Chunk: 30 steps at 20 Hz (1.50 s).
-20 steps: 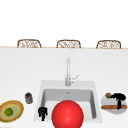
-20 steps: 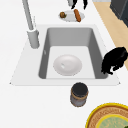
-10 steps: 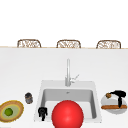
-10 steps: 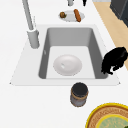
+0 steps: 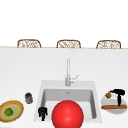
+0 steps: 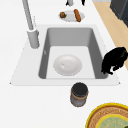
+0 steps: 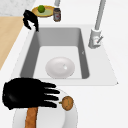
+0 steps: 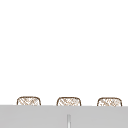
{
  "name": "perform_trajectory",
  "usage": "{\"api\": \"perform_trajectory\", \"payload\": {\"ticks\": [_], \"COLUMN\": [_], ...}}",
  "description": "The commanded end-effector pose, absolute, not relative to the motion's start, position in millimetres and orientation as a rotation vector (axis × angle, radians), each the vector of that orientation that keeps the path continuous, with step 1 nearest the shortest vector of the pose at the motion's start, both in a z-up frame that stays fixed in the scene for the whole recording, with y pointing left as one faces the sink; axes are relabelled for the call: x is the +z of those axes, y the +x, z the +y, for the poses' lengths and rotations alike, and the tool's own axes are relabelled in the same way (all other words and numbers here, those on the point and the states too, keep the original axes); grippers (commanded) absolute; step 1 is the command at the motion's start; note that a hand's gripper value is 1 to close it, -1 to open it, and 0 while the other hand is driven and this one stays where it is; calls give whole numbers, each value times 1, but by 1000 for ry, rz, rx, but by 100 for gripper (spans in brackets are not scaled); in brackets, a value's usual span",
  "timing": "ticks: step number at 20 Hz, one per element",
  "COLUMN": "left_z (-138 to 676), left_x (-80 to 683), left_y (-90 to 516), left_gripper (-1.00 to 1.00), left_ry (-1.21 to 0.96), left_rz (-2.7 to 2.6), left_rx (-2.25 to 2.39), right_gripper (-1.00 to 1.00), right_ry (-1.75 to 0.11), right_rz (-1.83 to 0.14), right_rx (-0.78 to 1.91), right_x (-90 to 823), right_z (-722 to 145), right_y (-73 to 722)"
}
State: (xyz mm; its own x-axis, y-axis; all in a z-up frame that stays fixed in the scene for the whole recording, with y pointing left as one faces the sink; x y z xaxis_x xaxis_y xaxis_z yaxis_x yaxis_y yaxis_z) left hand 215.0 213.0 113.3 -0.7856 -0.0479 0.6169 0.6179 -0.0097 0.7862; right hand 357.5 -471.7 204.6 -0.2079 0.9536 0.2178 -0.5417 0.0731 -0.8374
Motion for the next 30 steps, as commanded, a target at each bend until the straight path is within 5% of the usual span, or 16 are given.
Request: {"api": "perform_trajectory", "payload": {"ticks": [1, 20, 30], "left_z": [213, 213, 213], "left_x": [113, 113, 113], "left_y": [215, 215, 215], "left_gripper": [0, 0, 0], "left_ry": [-590, -590, -590], "left_rz": [-1799, -1799, -1799], "left_rx": [-1847, -1847, -1847], "right_gripper": [-100, -100, -100], "right_ry": [-512, -834, -799], "right_rz": [-982, -674, -687], "right_rx": [1505, 1648, 1639], "right_x": [208, 177, 152], "right_z": [-464, -405, -401], "right_y": [381, 424, 436]}}
